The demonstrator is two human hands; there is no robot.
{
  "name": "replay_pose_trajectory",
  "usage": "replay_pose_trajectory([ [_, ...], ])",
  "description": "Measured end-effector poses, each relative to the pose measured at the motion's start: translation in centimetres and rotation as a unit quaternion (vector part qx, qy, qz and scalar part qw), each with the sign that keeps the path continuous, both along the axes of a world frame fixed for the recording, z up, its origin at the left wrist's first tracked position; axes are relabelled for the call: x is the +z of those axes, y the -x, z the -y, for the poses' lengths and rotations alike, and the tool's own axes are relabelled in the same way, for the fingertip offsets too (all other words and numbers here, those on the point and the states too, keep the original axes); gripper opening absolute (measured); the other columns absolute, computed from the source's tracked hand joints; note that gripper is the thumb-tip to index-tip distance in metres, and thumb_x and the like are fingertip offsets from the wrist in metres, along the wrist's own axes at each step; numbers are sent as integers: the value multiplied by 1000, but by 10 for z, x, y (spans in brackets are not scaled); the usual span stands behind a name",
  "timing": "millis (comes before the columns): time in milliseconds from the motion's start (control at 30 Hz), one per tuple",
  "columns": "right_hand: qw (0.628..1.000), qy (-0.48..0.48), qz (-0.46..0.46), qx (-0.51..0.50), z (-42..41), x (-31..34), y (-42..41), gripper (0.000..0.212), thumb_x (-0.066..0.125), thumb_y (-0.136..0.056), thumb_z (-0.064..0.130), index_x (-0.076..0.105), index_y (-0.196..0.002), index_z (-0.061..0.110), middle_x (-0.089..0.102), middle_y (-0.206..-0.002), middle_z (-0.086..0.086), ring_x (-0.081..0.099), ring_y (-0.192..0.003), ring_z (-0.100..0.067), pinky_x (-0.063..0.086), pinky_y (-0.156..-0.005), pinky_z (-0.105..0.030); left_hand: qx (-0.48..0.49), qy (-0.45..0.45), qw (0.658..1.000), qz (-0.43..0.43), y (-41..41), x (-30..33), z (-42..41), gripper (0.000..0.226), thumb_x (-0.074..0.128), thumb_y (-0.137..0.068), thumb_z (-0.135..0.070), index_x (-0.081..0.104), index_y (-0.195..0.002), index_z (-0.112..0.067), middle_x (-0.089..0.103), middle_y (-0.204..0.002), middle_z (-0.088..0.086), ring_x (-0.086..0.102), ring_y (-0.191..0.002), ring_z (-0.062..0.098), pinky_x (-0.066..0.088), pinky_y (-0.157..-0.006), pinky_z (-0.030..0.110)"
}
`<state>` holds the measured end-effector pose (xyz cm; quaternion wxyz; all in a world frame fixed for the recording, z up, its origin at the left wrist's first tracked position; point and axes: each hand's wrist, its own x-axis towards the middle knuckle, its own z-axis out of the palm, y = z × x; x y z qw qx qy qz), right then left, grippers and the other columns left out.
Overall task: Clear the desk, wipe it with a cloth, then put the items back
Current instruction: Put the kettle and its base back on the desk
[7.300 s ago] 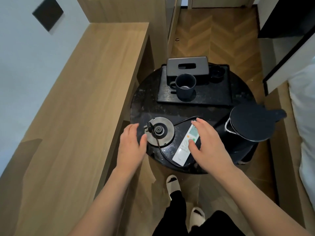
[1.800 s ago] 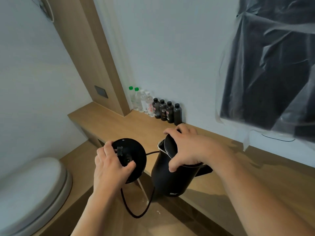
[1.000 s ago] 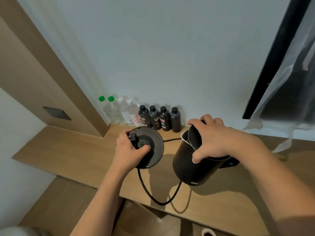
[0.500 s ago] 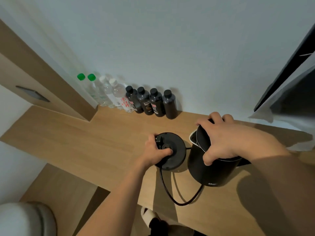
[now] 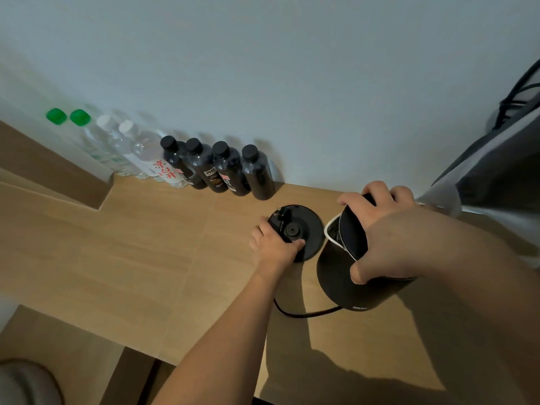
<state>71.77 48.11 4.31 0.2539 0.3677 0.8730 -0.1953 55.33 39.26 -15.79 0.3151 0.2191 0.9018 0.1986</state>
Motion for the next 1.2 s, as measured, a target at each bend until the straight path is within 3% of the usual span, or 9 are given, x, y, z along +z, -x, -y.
replay_pose_trajectory([
  [100,1000,-1,-3,3,-8,-3,3,99,75,-62,56,12,-137,42,20,-135,3,26,-128,-26,46,-92,-45,0,29,1000,1,-8,-7,2,110,86,-72,-47,19,-153,-16,29,-143,15,34,-134,38,29,-115,42],
  [200,1000,-9,-3,12,-11,-7,4,101,74,-62,57,11,-139,41,21,-133,3,27,-127,-27,43,-85,-41,5,-31,999,27,-6,-8,-6,96,83,-78,-42,25,-151,-19,30,-136,12,48,-122,38,43,-107,44],
  [333,1000,-9,-3,-3,-13,-11,4,108,74,-64,60,4,-145,41,16,-142,1,23,-134,-30,39,-94,-47,18,-117,993,17,7,0,-34,54,61,-97,-17,37,-146,-13,44,-137,15,53,-120,34,43,-98,37],
  [500,999,-25,-23,-25,-12,-16,6,107,72,-65,58,4,-145,41,13,-143,1,21,-134,-30,37,-95,-45,22,-112,993,-2,17,-3,-37,9,50,-100,-10,48,-109,-11,60,-114,14,59,-100,31,40,-77,33],
  [667,994,-49,-91,-48,-14,-18,18,106,73,-62,57,1,-140,44,12,-139,4,21,-131,-29,37,-86,-42,82,-149,985,-17,9,-4,2,19,42,-101,-8,46,-119,-12,62,-107,11,60,-93,28,42,-72,33],
  [767,987,-67,-123,-82,-17,-20,36,111,76,-60,52,1,-140,44,13,-141,3,21,-132,-31,35,-95,-49,62,-107,992,-5,1,-9,22,10,42,-101,-10,50,-107,-11,60,-101,11,59,-90,31,42,-71,35],
  [833,982,-86,-141,-96,-19,-24,48,110,77,-59,50,3,-140,42,16,-142,1,22,-131,-33,35,-95,-51,24,-67,997,-11,0,-13,31,14,45,-99,-11,55,-108,-8,60,-106,14,58,-99,36,48,-81,41],
  [967,974,-117,-167,-102,-25,-37,68,104,77,-60,47,13,-140,34,21,-143,-3,26,-130,-35,37,-93,-52,-35,-25,999,16,4,-5,34,33,46,-99,-12,57,-129,-9,51,-126,14,53,-115,36,42,-102,40],
  [1200,970,-158,-166,-77,-27,-53,92,96,76,-61,50,25,-139,27,27,-142,-6,30,-128,-39,37,-92,-54,-2,-85,995,60,22,19,47,36,45,-97,-6,55,-131,-8,45,-132,10,54,-116,27,43,-104,33],
])
